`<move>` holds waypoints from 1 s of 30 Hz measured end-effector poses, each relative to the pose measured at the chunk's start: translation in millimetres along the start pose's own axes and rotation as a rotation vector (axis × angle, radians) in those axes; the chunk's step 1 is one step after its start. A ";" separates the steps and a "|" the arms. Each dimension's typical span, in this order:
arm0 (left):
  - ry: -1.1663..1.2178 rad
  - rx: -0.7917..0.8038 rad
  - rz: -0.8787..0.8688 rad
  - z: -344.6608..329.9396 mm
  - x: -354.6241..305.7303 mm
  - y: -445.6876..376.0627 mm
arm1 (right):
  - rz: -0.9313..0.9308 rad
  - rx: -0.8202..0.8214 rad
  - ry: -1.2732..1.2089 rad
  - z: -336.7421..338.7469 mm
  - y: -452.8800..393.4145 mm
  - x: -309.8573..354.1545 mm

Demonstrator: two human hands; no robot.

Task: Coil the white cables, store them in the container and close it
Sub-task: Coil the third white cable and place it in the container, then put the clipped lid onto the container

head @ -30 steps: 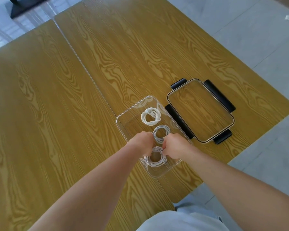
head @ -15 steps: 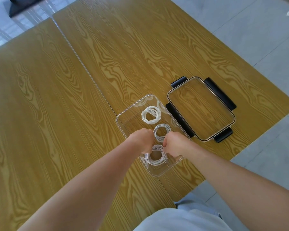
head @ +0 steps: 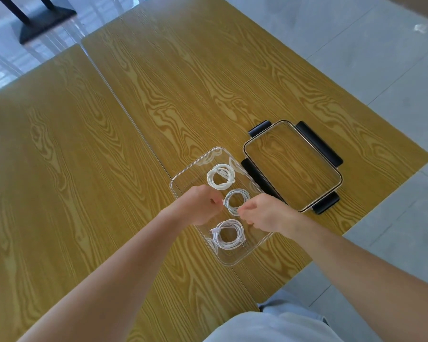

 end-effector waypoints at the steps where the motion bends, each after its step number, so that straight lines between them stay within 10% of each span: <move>1: 0.091 -0.012 0.011 4.9 -0.7 5.8 | -0.004 -0.016 -0.089 4.4 2.1 -1.9; 13: 1.275 -0.125 0.136 35.0 -7.6 28.1 | 0.094 -0.163 -0.969 69.9 38.2 -27.4; 30: 0.988 -0.159 0.175 100.8 -70.2 -90.1 | -0.035 -0.436 -1.298 145.0 33.1 -138.4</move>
Point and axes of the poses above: each hand's wrist, its own y-axis away from the middle knuckle, its own z-axis out of the back of the hand, x = y × z, the point moved 4 cm from there along -y, towards the middle knuckle, and after that the axes turned 7 degrees about -y, right-handed, at the moved point
